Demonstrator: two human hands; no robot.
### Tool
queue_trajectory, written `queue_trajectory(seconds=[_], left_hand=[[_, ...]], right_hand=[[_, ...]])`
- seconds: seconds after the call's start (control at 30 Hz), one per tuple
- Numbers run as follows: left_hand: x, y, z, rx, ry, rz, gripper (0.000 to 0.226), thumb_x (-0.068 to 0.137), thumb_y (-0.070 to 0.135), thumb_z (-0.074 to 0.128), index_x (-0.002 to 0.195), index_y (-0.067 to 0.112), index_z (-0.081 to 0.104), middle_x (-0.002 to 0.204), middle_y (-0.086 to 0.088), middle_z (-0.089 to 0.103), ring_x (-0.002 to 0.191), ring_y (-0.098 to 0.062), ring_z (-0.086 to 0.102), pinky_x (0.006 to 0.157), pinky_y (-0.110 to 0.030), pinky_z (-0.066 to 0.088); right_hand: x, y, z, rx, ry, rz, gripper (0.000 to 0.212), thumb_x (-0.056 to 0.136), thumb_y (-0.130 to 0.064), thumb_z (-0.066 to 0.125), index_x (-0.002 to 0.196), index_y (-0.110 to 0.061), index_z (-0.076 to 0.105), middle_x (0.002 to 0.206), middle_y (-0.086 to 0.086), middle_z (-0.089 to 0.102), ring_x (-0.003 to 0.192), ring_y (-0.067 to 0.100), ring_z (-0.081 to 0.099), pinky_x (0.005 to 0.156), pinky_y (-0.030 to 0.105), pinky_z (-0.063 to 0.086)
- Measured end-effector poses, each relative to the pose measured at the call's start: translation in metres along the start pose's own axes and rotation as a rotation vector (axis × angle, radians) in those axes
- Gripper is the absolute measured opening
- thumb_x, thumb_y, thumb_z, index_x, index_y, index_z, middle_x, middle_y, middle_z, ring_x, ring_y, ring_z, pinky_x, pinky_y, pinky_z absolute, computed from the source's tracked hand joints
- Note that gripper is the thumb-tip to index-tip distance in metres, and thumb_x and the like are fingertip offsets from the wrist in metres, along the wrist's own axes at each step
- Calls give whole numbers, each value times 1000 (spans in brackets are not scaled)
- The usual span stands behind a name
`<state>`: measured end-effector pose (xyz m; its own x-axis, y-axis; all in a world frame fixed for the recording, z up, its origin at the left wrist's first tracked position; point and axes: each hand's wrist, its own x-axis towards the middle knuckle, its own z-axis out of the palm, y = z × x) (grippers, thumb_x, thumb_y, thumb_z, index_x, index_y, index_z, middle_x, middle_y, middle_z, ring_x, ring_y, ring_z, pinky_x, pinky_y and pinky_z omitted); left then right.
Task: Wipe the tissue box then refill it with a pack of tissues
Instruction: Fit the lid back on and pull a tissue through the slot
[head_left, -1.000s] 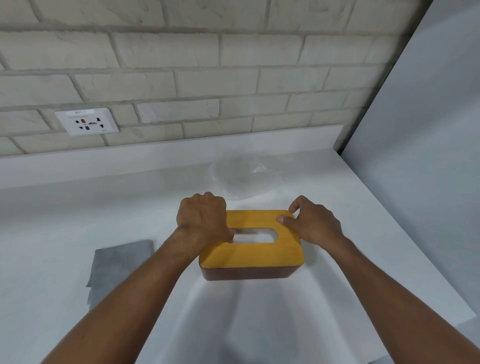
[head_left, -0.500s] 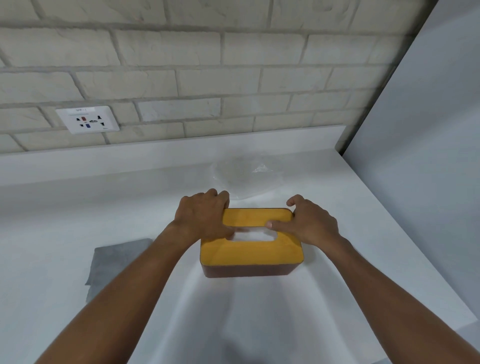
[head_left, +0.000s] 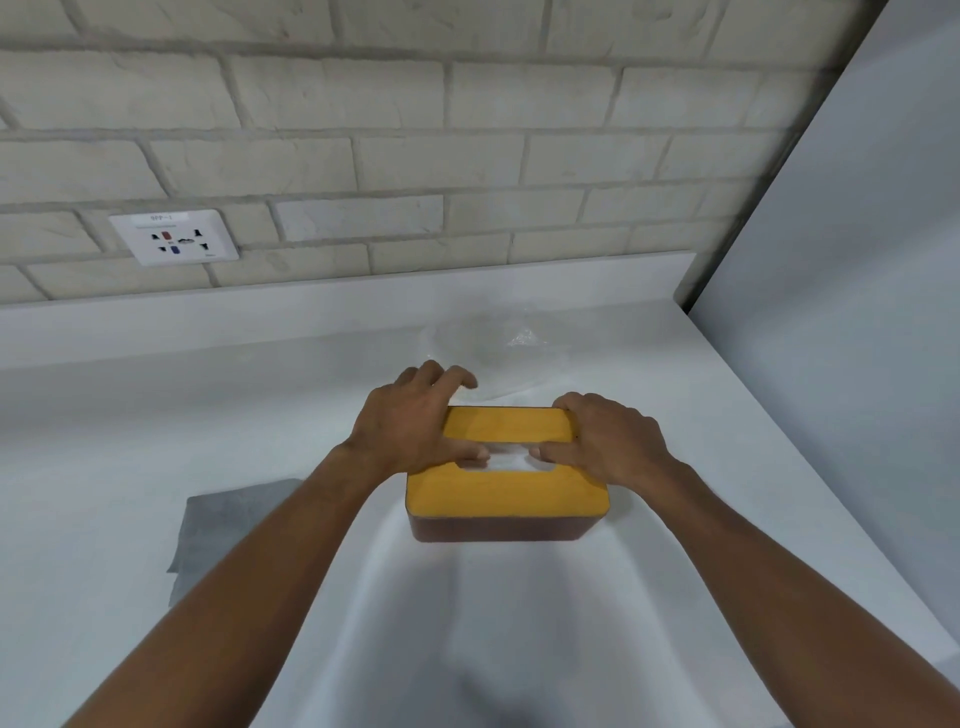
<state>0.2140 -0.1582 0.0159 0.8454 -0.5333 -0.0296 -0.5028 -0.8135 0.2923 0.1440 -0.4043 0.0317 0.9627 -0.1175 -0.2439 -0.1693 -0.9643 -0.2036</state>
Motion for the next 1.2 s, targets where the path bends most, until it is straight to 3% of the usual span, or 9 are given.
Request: queue_trajectory(seconds=[0.13,0.23,0.33,0.47,0.57,0.7,0.83,0.93,1.2], left_hand=[[-6,9,-16,-79,-119,206,105,50,95,69,140,47,40,153,6,35,140,-23,36,115,-42,32],[-13,13,-26,9,-288,214,101,44,87,80,131,56,40,161,2,13,149,-23,13,125,-47,15],[-17,9,-21,52,-414,195,104,43,80,87,132,62,37,165,5,-6,157,-24,-7,127,-56,-3],[-16,6,-15,19,-408,184,104,47,75,90,133,64,33,164,5,-3,153,-31,11,125,-49,16],[-12,3,-12,-37,-373,174,98,50,72,91,130,63,34,151,6,17,137,-28,26,113,-41,31],[-8,1,-10,-82,-404,169,79,56,70,90,122,63,46,146,5,18,130,-25,22,111,-39,29],[-7,0,-10,-107,-461,161,66,57,71,88,114,65,55,147,7,15,133,-25,16,117,-42,25],[-4,0,-12,-157,-497,142,54,59,68,90,105,64,62,146,10,16,133,-22,15,118,-43,23],[1,1,-16,-196,-480,147,45,59,62,93,95,60,65,138,11,23,125,-19,20,115,-43,29]], right_hand=[[-11,-6,-6,9,129,-143,82,74,-76,60,142,-36,37,148,-9,35,132,20,38,93,38,43],[-26,-10,-13,66,117,-374,53,70,-70,69,115,-43,61,139,-17,41,129,11,31,102,35,36],[-32,-13,-10,-25,-60,-495,57,65,-72,71,113,-43,63,122,-25,52,121,6,34,103,32,29],[-23,-12,-9,-130,-79,-530,78,62,-76,70,130,-45,52,130,-23,50,130,10,28,110,33,20],[-21,-3,-5,-51,-118,-490,83,56,-73,76,131,-52,45,154,-11,14,142,13,-1,118,39,7],[-7,14,-5,-21,-291,-364,83,50,-74,80,124,-59,45,159,-13,-27,146,22,-27,119,52,-9],[6,16,-11,56,-361,-343,66,49,-72,81,108,-55,57,158,-22,-14,148,20,-1,119,46,14],[12,14,-14,69,-334,-377,55,49,-72,82,95,-47,63,142,-26,11,131,20,25,107,41,36],[17,11,-19,-40,-292,-401,61,43,-80,78,90,-44,62,132,-19,24,113,17,31,97,37,41]])
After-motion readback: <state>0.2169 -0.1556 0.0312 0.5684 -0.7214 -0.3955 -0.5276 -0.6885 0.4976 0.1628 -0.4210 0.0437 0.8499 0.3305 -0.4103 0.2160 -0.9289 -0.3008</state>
